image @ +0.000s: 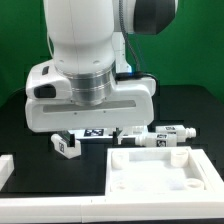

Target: Assemble one leg

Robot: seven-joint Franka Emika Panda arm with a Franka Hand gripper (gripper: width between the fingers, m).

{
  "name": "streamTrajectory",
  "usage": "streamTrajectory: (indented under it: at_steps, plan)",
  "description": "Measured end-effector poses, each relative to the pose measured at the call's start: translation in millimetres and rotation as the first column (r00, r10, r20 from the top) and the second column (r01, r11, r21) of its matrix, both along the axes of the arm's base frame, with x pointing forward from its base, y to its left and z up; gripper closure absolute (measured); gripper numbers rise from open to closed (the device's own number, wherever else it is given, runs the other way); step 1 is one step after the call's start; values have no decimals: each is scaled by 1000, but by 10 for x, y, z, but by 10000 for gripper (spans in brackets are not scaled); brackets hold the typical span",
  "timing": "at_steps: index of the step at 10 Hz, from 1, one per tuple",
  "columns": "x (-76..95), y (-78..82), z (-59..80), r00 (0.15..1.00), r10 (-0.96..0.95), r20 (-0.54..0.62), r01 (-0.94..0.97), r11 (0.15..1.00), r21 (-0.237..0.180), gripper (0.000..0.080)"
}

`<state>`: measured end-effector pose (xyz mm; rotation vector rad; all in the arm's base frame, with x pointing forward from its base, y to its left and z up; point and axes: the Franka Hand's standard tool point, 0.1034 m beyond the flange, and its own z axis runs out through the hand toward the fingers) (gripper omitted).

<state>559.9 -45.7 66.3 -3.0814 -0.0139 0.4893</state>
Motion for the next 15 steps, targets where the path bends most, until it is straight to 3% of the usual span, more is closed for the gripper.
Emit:
streamTrajectory:
  at_steps: [2, 3, 5, 7, 10, 12, 14, 15]
  plan:
    - [-30, -3, -38, 1000, 28, -1, -28, 1000, 0, 150]
    - [-142, 12, -128, 999, 49, -17, -49, 999, -12, 150]
    - [-348, -141, -102, 971, 233, -48, -232, 972, 17, 150]
    - [-439, -281, -116, 926, 376, -33, -373, 925, 67, 150]
    - [-448, -284, -121, 862, 507, -23, -501, 857, 119, 150]
    - [-535, -368, -188, 820, 569, -61, -561, 821, 110, 150]
    - [-668, -525, -168, 742, 653, -150, -643, 757, 116, 150]
    - [-686, -493, -166, 706, 685, -180, -677, 727, 114, 150]
